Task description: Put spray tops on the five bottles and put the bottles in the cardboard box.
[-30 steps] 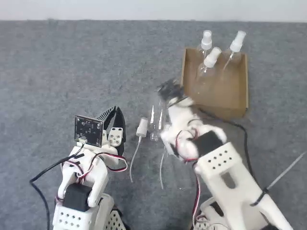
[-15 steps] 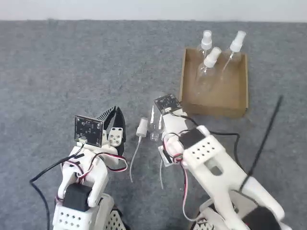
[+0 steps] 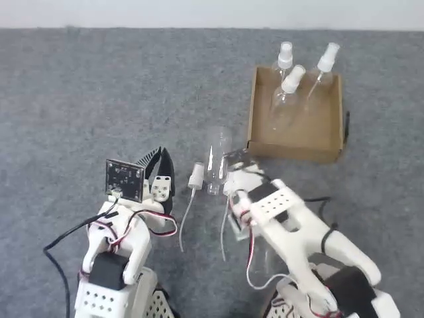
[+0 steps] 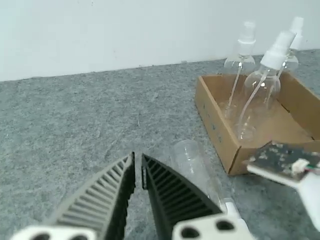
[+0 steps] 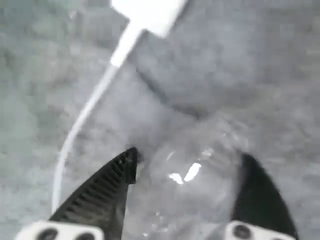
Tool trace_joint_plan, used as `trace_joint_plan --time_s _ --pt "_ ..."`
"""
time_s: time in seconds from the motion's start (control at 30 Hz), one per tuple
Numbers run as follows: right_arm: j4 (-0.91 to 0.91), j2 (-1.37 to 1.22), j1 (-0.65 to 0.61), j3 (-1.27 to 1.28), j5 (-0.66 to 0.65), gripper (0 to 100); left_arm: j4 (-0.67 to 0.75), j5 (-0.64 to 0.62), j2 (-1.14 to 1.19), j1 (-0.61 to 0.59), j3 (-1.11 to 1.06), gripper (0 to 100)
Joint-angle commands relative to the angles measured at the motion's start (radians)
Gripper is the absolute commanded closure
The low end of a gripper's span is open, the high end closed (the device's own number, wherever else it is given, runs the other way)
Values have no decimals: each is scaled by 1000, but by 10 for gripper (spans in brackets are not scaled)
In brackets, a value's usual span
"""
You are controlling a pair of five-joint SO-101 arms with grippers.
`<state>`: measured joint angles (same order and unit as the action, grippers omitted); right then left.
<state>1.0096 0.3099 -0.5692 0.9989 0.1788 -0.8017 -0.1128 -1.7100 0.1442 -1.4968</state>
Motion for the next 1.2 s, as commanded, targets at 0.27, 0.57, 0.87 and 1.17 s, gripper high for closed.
trace_joint_plan --time_s 0.27,0.57,0.87,1.17 --pt "54 7 446 -132 -709 991 -29 -9 -3 -3 68 989" --pt "283 7 917 -428 -1071 993 -49 58 434 6 285 987" --pt "76 -59 1211 -439 -1172 993 -43 173 1195 6 633 770" --pt "-76 -266 1248 -440 -1172 993 -49 235 1577 6 811 764"
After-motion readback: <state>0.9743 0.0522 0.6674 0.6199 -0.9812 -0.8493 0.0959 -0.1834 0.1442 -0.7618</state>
